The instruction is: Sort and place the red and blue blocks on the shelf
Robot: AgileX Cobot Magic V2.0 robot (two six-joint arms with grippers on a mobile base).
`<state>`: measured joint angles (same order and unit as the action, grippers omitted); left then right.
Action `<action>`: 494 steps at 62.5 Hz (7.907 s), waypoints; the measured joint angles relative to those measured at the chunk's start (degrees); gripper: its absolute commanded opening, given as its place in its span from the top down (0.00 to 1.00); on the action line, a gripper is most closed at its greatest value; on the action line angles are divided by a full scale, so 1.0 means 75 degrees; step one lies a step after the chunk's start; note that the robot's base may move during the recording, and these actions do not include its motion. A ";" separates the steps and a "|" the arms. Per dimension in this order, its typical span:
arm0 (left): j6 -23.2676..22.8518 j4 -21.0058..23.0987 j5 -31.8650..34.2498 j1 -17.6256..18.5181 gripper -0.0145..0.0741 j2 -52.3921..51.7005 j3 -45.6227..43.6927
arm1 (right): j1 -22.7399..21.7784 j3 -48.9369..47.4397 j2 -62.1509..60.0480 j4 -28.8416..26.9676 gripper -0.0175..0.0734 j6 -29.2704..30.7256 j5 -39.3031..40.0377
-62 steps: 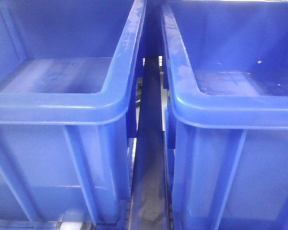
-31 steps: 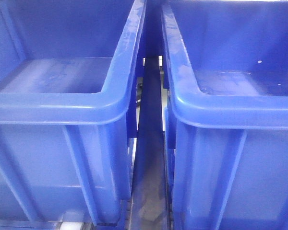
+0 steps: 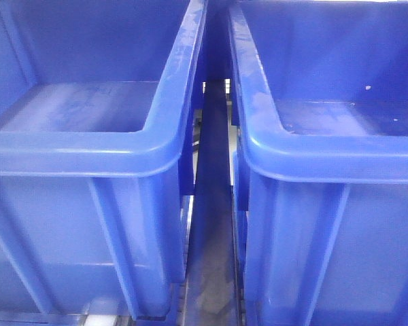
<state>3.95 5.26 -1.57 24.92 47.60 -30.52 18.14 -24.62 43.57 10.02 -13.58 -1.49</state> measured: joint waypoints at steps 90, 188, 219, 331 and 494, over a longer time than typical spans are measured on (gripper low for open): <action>0.0000 0.0001 -0.0235 -0.0022 0.69 -0.0628 -0.0078 | 0.0000 -0.0137 -0.1203 -0.0103 0.74 0.0000 0.0339; -0.0026 0.0628 -0.1128 -0.1795 0.69 -0.3467 -0.0091 | -0.2149 -0.0149 -0.3475 -0.1808 0.75 0.0000 -0.0673; -0.0026 0.0654 -0.1128 -0.1795 0.70 -0.3467 -0.0091 | -0.2149 -0.0149 -0.3475 -0.1808 0.75 0.0000 -0.0685; -0.0026 0.0654 -0.1128 -0.1795 0.70 -0.3467 -0.0091 | -0.2149 0.3012 -0.5667 -0.1882 0.75 0.2623 -0.0383; 0.0105 -0.0267 0.0425 -0.2926 0.70 -0.6105 0.4150 | -0.2149 0.3409 -0.5908 -0.1412 0.75 0.2195 0.0385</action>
<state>4.74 3.26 1.62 2.98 1.81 0.60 2.02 0.94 -0.74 -0.57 2.89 1.40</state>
